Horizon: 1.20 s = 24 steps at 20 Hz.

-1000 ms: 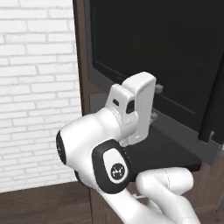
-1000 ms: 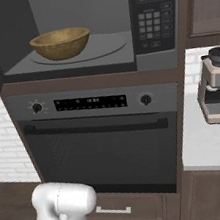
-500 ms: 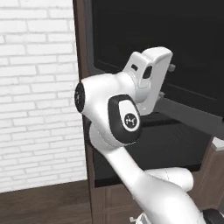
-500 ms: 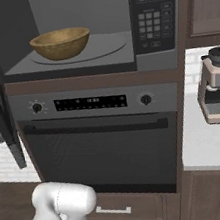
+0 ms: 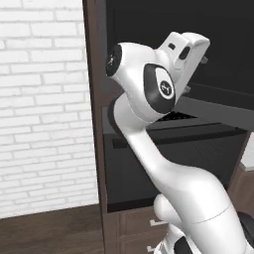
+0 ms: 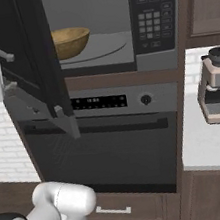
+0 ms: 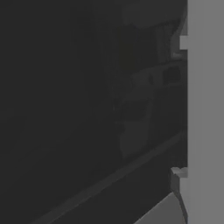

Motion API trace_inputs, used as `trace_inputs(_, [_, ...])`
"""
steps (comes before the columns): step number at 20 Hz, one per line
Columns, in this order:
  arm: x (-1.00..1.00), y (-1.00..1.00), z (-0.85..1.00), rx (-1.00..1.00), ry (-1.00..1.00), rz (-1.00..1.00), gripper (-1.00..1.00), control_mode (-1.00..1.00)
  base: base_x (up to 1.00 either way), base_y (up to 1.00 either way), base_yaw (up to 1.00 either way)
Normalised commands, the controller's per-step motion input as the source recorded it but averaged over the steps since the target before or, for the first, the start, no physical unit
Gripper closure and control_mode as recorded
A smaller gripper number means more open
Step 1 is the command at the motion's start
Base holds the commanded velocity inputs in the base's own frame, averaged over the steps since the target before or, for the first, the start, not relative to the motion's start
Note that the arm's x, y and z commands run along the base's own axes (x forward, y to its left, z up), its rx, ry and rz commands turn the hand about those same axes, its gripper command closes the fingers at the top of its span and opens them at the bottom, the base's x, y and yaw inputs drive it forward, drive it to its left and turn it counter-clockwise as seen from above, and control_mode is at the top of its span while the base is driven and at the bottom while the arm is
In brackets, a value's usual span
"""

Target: Open the microwave, place the bowl with waffle inside the microwave, then close the microwave door and turn it on.

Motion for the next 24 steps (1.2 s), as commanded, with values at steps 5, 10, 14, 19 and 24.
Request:
trace_inputs(5, [0.24, -0.37, -0.59, 0.07, -0.06, 0.04, -1.0, -1.0, 0.0, 0.0, 0.0])
trace_inputs(10, [0.1, -0.37, -0.6, 0.08, -0.21, 0.16, -1.0, -1.0, 0.0, 0.0, 0.0])
trace_inputs(14, [0.51, -0.38, -0.04, 0.02, -0.24, 0.15, -1.0, -1.0, 0.0, 0.0, 0.0])
trace_inputs(19, [0.96, -0.25, 0.02, 0.06, -0.09, 0.15, -1.0, -1.0, 0.0, 0.0, 0.0])
trace_inputs(24, [0.95, -0.26, 0.0, 0.1, -0.04, 0.17, -1.0, -1.0, 0.0, 0.0, 0.0])
